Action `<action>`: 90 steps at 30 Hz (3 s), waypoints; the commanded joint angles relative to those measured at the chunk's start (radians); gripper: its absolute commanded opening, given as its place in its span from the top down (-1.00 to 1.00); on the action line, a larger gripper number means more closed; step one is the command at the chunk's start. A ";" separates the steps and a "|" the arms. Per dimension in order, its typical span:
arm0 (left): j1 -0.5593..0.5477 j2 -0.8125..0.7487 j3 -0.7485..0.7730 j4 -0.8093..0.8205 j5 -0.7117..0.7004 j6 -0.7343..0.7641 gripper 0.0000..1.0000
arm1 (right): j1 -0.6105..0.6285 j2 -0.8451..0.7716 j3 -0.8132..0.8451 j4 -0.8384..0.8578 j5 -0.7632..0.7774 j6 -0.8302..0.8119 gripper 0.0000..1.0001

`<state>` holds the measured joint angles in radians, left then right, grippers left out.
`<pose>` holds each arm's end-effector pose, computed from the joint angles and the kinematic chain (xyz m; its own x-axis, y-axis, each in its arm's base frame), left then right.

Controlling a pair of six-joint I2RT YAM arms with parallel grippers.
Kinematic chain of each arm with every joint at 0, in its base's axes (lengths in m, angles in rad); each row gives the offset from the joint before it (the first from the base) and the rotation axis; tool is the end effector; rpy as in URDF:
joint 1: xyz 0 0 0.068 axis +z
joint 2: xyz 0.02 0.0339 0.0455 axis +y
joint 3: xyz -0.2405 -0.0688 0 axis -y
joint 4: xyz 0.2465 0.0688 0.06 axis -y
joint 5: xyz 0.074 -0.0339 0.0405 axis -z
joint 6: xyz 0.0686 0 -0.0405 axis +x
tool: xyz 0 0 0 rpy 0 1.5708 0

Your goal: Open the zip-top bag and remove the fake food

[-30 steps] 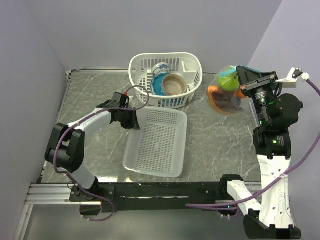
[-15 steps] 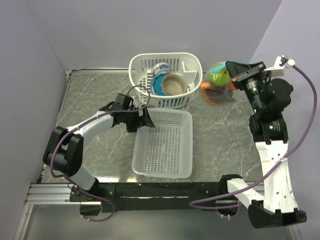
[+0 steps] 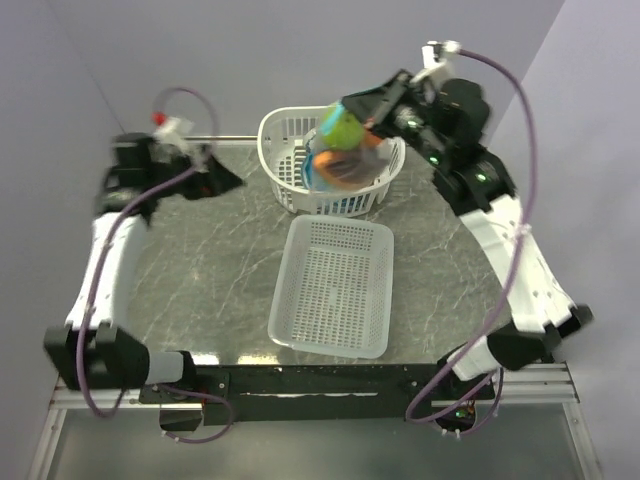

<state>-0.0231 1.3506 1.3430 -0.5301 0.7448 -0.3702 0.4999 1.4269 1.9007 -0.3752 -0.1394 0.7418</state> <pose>0.3201 -0.0539 0.3426 -0.6941 -0.2500 -0.6751 0.3732 0.6770 -0.6344 0.2752 0.1611 0.5313 -0.3390 0.5772 -0.7429 -0.4978 0.5600 0.6623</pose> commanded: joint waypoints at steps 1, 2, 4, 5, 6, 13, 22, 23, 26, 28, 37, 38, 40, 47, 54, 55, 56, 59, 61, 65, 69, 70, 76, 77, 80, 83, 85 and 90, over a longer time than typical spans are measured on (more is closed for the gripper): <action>0.233 -0.224 0.048 -0.071 -0.004 0.283 -0.94 | 0.121 0.192 0.167 -0.026 -0.086 -0.071 1.00; 0.295 -0.247 0.030 -0.067 -0.018 0.301 -0.94 | 0.173 0.237 0.245 -0.042 -0.121 -0.078 1.00; 0.343 -0.274 0.021 -0.082 -0.010 0.355 -0.94 | 0.216 0.362 0.322 -0.080 -0.161 -0.096 1.00; 0.391 -0.268 0.021 -0.093 0.014 0.362 -0.94 | 0.239 0.401 0.378 -0.080 -0.182 -0.091 1.00; 0.420 -0.259 0.019 -0.097 0.092 0.399 -0.94 | 0.274 0.435 0.399 -0.076 -0.192 -0.084 1.00; 0.558 0.019 0.126 -0.459 0.436 0.705 -0.94 | 0.358 0.475 0.195 0.192 -0.023 -0.007 1.00; 0.565 0.015 0.113 -0.843 0.424 1.166 -0.94 | 0.449 0.598 0.181 0.148 0.222 0.221 1.00; 0.565 -0.002 0.104 -0.844 0.424 1.165 -0.93 | 0.482 0.609 0.205 0.145 0.272 0.231 1.00; 0.565 -0.089 0.097 -0.843 0.406 1.188 -0.93 | 0.526 0.650 0.230 0.183 0.322 0.223 1.00; 0.565 -0.142 0.108 -0.844 0.398 1.182 -0.93 | 0.534 0.694 0.253 0.196 0.307 0.237 1.00; 0.565 -0.191 0.125 -0.843 0.364 1.165 -0.93 | 0.555 0.745 0.348 0.199 0.322 0.228 1.00; 0.565 -0.183 0.119 -0.844 0.364 1.165 -0.93 | 0.555 0.744 0.350 0.196 0.322 0.223 1.00; 0.565 -0.163 0.099 -0.843 0.360 1.176 -0.93 | 0.554 0.744 0.357 0.185 0.314 0.208 1.00; 0.581 -0.097 0.100 -0.668 0.338 1.015 -0.93 | 0.507 0.756 0.415 0.089 -0.032 -0.010 1.00; 0.591 0.071 0.240 -0.571 0.435 0.884 -0.94 | 0.459 0.592 0.149 -0.107 -0.076 -0.507 1.00; 0.592 0.088 0.266 -0.574 0.459 0.884 -0.94 | 0.463 0.514 0.033 -0.076 -0.040 -0.571 1.00; 0.594 0.106 0.275 -0.580 0.471 0.890 -0.93 | 0.474 0.480 -0.015 -0.062 -0.001 -0.634 1.00; 0.598 0.169 0.303 -0.570 0.528 0.867 -0.93 | 0.509 0.368 -0.162 -0.015 0.138 -0.861 1.00; 0.598 0.223 0.327 -0.613 0.594 0.892 -0.94 | 0.517 0.319 -0.213 0.002 0.195 -0.952 1.00; 0.598 0.330 0.372 -0.847 0.710 1.116 -0.94 | 0.519 0.267 -0.265 0.071 0.182 -1.059 1.00; 0.598 0.335 0.213 -0.844 0.830 1.244 -0.93 | 0.520 0.300 -0.221 0.105 0.176 -1.133 1.00; 0.598 0.328 0.140 -0.844 0.855 1.280 -0.93 | 0.522 0.314 -0.171 0.087 0.185 -1.144 1.00; 0.585 0.262 -0.036 -0.838 0.950 1.560 -0.93 | 0.529 0.375 -0.060 0.047 0.245 -1.211 1.00; 0.580 0.248 -0.060 -0.832 0.950 1.682 -0.93 | 0.531 0.377 -0.055 0.044 0.245 -1.217 1.00; 0.560 0.196 -0.148 -0.824 0.952 1.973 -0.94 | 0.529 0.382 -0.026 0.019 0.202 -1.211 1.00; 0.514 0.246 -0.105 -0.826 0.952 2.010 -0.94 | 0.532 0.369 -0.014 0.021 0.106 -1.184 1.00; 0.490 0.310 -0.053 -0.826 0.952 2.012 -0.94 | 0.537 0.366 0.006 0.010 0.054 -1.173 1.00; 0.463 0.404 0.024 -0.823 0.953 2.047 -0.94 | 0.542 0.351 0.037 -0.037 -0.012 -1.167 1.00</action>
<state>0.4480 1.7004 1.3018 -1.3460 1.4597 1.5623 1.0294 1.8305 1.8606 -0.4461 -0.0685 -0.4343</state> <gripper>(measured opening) 0.969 0.007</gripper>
